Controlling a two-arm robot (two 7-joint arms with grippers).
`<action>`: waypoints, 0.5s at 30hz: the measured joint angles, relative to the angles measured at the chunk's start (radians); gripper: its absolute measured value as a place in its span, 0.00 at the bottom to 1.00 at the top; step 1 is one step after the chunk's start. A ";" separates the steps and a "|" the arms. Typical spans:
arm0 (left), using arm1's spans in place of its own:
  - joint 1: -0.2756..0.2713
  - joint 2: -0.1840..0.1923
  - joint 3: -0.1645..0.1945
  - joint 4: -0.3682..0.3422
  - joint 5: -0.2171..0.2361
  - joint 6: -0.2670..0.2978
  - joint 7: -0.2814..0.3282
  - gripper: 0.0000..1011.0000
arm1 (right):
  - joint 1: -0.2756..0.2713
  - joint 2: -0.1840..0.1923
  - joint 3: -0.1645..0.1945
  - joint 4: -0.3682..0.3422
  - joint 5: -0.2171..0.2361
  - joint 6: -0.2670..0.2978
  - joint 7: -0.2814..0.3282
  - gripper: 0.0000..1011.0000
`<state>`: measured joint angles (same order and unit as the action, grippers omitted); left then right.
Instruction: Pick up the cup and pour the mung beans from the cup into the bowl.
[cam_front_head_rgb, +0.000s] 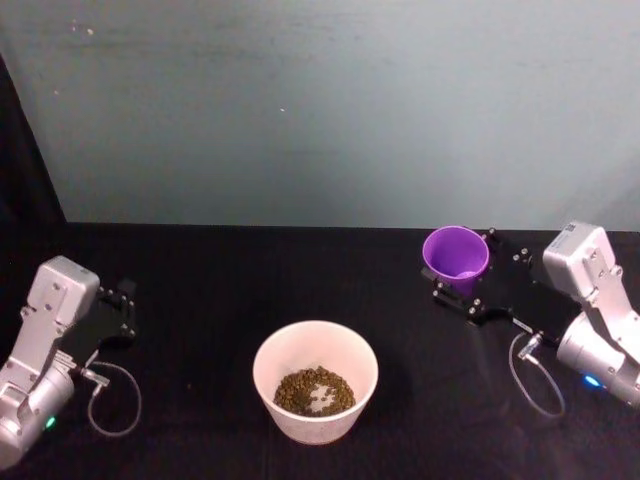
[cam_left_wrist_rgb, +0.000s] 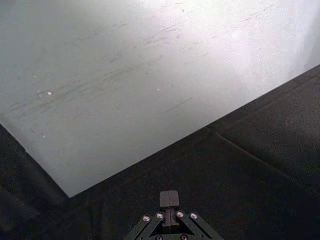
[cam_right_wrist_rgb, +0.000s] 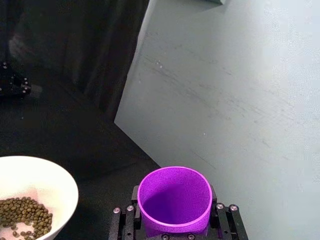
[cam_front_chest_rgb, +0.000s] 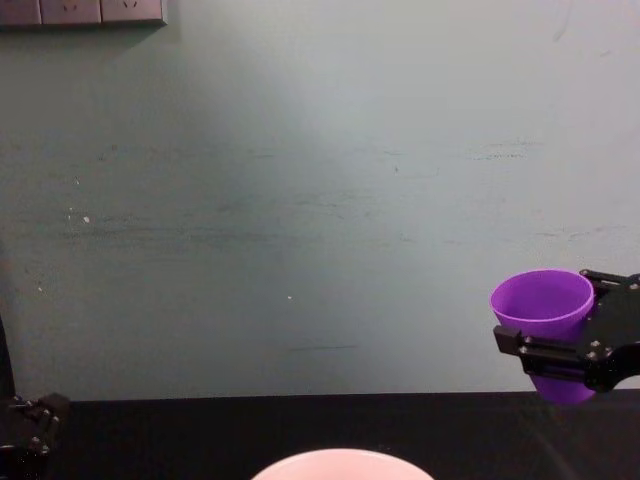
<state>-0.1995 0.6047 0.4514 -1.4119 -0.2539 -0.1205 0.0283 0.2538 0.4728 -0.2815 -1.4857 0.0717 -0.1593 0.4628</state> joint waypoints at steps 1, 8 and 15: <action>0.000 0.000 0.000 0.000 0.000 0.000 0.000 0.00 | 0.000 0.000 0.000 0.000 0.000 0.000 0.000 0.73; 0.000 0.000 0.000 0.000 0.000 0.000 0.000 0.00 | 0.019 -0.016 0.004 0.052 0.120 -0.015 0.067 0.73; 0.000 0.000 0.000 0.000 0.000 0.000 0.000 0.00 | 0.033 -0.037 0.018 0.132 0.263 -0.031 0.141 0.73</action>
<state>-0.1995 0.6047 0.4514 -1.4119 -0.2539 -0.1205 0.0283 0.2868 0.4358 -0.2632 -1.3534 0.3350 -0.1902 0.6036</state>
